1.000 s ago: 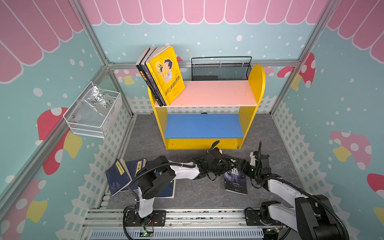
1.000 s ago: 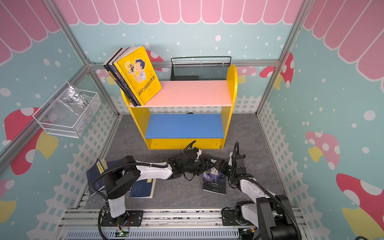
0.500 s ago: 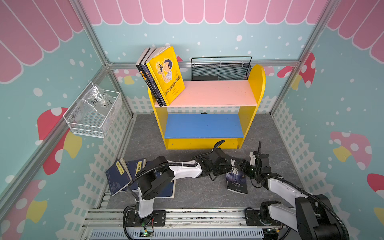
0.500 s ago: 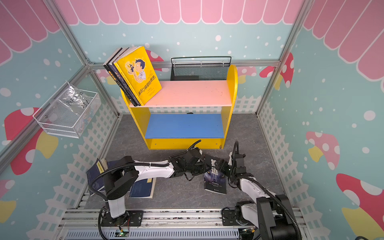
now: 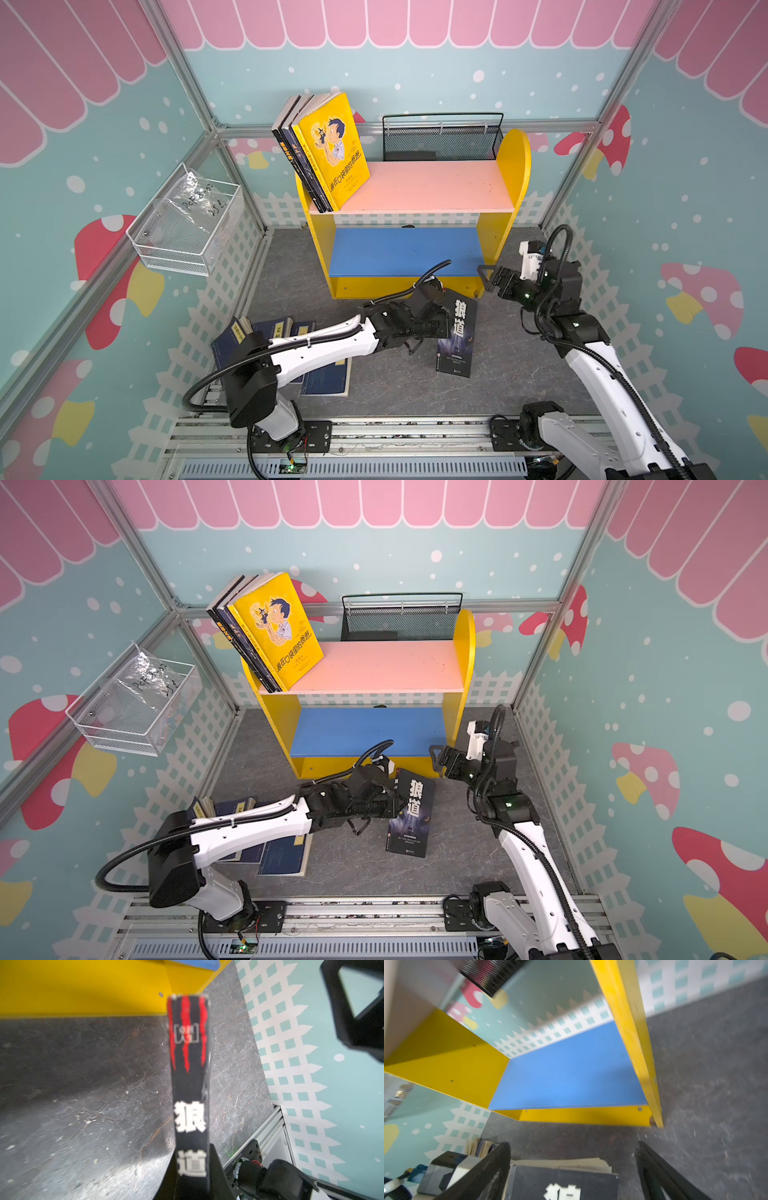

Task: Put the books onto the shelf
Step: 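Lift and carry the upright wolf book onto the pink shelf with both grippers, then press the wolf book against the yellow book with both grippers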

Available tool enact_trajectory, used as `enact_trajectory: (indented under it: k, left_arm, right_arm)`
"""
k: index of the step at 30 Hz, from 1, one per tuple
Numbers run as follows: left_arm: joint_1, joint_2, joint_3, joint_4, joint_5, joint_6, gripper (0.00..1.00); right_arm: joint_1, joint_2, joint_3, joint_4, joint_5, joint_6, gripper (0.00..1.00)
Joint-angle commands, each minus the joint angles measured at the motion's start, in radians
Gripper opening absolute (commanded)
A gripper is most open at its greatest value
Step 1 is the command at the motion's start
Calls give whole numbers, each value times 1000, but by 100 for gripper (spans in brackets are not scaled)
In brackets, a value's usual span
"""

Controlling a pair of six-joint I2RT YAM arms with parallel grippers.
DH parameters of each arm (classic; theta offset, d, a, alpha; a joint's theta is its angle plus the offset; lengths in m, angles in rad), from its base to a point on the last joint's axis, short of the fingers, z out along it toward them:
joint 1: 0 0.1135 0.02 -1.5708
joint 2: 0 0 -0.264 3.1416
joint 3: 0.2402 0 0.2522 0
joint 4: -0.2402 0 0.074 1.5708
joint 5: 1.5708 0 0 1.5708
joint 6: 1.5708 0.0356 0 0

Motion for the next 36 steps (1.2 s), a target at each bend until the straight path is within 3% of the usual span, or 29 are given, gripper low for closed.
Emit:
enact_trajectory:
  k: [1,8,11,14,18,23,26,36]
  left_arm:
    - [5,-134,85,-175,-95,166,0]
    - [15,-380,235,-292,-297,323,0]
    - [16,-425,334,-279,-460,450,0]
    - [15,-417,413,-187,-587,633,0]
    - [34,-352,520,-28,-670,853,0]
    - [99,-295,538,287,-660,1031,0]
    - [169,-252,546,403,-622,1058,0]
    - [484,-118,587,437,-392,812,0]
  right_arm:
    - [5,-8,140,-32,-55,-129,97]
    - [13,-16,282,255,-182,-63,100]
    - [33,20,314,378,-211,-22,100]
    - [94,138,426,388,-228,-50,99]
    - [221,323,641,311,-175,-183,100]
    - [266,550,894,255,-121,-226,99]
    - [268,647,992,270,-127,-210,100]
    - [337,879,1197,279,-136,-214,100]
